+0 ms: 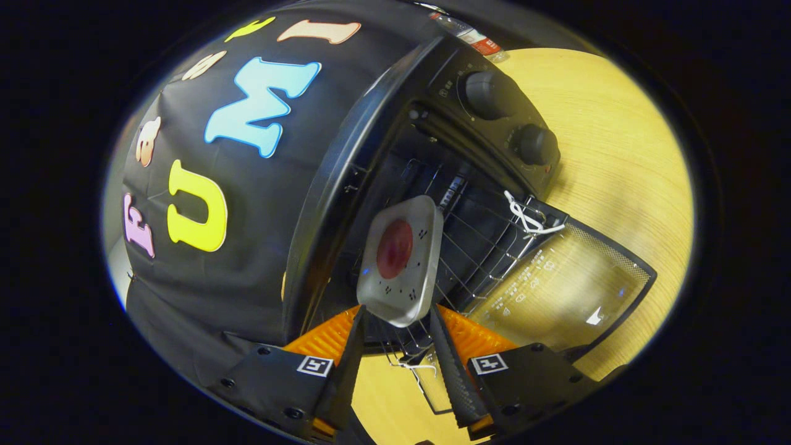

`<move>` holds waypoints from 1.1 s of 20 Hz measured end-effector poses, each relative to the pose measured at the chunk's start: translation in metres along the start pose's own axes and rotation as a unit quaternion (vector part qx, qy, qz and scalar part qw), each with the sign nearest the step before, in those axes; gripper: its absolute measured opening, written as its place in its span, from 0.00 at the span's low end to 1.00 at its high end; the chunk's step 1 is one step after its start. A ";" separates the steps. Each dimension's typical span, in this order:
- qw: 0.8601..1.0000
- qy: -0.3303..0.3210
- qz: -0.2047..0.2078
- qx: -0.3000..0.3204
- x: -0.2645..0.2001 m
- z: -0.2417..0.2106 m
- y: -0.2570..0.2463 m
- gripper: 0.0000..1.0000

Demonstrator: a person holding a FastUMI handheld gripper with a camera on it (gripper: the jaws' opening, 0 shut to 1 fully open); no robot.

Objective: Open the toaster oven, put the food inside, and close the toaster oven door.

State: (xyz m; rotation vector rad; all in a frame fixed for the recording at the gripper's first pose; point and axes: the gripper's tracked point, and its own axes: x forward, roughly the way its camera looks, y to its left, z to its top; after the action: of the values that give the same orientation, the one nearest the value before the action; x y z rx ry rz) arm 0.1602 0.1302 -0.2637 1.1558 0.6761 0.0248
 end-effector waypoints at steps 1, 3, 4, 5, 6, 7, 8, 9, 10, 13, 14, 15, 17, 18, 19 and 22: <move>1.000 0.001 0.003 -0.007 -0.009 -0.002 0.001 0.67; 1.000 0.005 0.010 -0.023 -0.029 -0.011 0.003 0.85; 0.999 0.006 0.010 -0.033 -0.039 -0.014 0.003 0.91; 0.999 0.007 0.012 -0.046 -0.049 -0.019 0.004 0.97; 0.998 0.009 0.016 -0.059 -0.056 -0.022 0.005 0.98; 0.997 0.009 0.019 -0.073 -0.066 -0.026 0.006 0.98; 0.995 0.008 0.025 -0.091 -0.077 -0.029 0.010 0.98; 0.993 0.005 0.030 -0.114 -0.089 -0.032 0.012 0.98; 0.990 0.001 0.034 -0.140 -0.101 -0.033 0.015 0.98; 0.975 -0.023 0.041 -0.218 -0.135 -0.032 0.021 0.98; 0.970 -0.029 0.043 -0.236 -0.145 -0.031 0.024 0.98; 0.967 -0.036 0.049 -0.248 -0.154 -0.028 0.030 0.98; 0.958 -0.059 0.063 -0.275 -0.173 -0.020 0.046 0.98; 0.951 -0.074 0.070 -0.294 -0.181 -0.015 0.054 0.98; 0.941 -0.089 0.072 -0.317 -0.186 -0.010 0.059 0.98; 0.906 -0.129 0.075 -0.397 -0.204 -0.005 0.075 0.98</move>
State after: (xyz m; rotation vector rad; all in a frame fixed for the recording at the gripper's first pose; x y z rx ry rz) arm 0.0180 0.0941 -0.1039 0.4030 0.2789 0.2520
